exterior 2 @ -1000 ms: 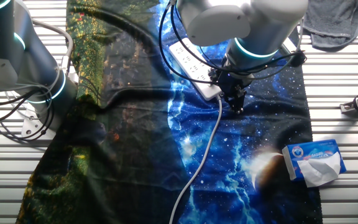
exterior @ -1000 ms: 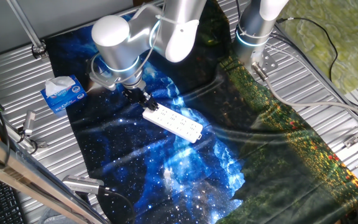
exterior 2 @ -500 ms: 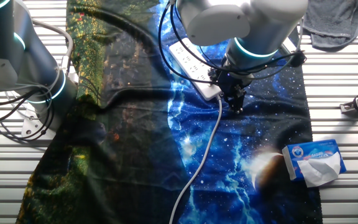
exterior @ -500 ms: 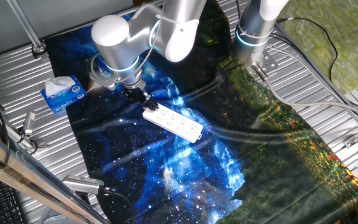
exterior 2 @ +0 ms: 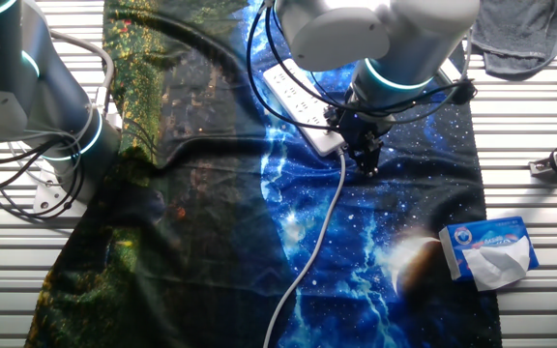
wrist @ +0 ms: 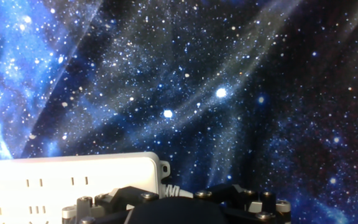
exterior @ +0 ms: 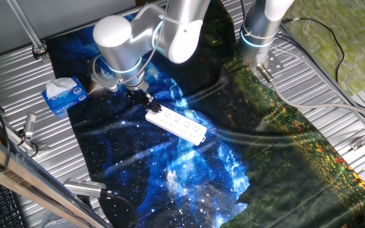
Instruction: Turn on the power strip by pressing the button
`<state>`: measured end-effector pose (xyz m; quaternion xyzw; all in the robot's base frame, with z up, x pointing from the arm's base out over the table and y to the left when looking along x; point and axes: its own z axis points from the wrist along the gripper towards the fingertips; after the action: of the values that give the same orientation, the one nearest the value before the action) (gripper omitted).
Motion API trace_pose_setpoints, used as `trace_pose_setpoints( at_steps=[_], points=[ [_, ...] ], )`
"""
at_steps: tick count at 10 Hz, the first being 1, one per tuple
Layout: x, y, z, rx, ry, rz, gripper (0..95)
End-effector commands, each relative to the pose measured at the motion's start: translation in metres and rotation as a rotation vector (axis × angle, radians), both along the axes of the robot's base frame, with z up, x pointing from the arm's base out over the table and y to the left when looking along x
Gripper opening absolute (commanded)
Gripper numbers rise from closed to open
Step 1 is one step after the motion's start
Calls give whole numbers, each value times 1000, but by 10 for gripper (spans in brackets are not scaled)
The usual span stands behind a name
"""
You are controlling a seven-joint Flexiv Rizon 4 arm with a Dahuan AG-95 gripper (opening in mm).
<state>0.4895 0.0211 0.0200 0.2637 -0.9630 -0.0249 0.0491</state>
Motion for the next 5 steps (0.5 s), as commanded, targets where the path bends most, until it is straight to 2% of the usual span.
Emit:
trace_pose_setpoints(
  at_steps=[1, 5],
  points=[
    [0, 0, 0, 2, 0, 4, 950],
    [0, 0, 0, 11, -1, 8, 950]
  ],
)
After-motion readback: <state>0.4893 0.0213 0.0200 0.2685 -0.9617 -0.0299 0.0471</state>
